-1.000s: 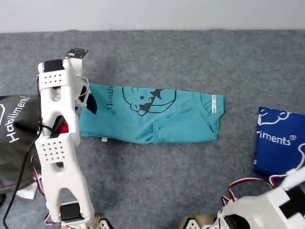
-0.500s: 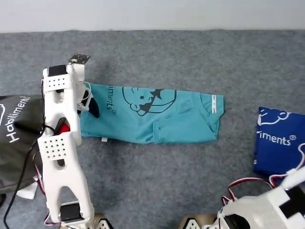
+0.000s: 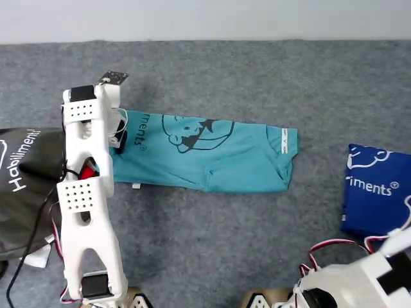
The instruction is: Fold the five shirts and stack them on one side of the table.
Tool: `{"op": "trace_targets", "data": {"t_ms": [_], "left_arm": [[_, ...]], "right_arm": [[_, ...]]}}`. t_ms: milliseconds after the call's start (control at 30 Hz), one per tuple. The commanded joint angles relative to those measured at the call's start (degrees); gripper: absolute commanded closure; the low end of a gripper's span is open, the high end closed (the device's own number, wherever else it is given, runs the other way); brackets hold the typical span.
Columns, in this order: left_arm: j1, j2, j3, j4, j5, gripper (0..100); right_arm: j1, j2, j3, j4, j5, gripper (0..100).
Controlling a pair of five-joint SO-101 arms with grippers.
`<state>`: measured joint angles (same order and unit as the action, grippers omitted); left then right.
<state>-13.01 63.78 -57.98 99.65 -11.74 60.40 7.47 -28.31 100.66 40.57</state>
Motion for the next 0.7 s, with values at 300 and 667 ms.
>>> {"op": "trace_targets", "data": {"t_ms": [300, 667], "left_arm": [[0.2, -6.4, 2.5, 1.1, 0.3, 99], [16.8, -33.1, 20.2, 1.1, 0.3, 99]], "right_arm": [[1.9, -4.5, -0.3, 2.2, 4.1, 95.7], [1.1, -5.7, -0.3, 2.2, 4.1, 95.7]]}}
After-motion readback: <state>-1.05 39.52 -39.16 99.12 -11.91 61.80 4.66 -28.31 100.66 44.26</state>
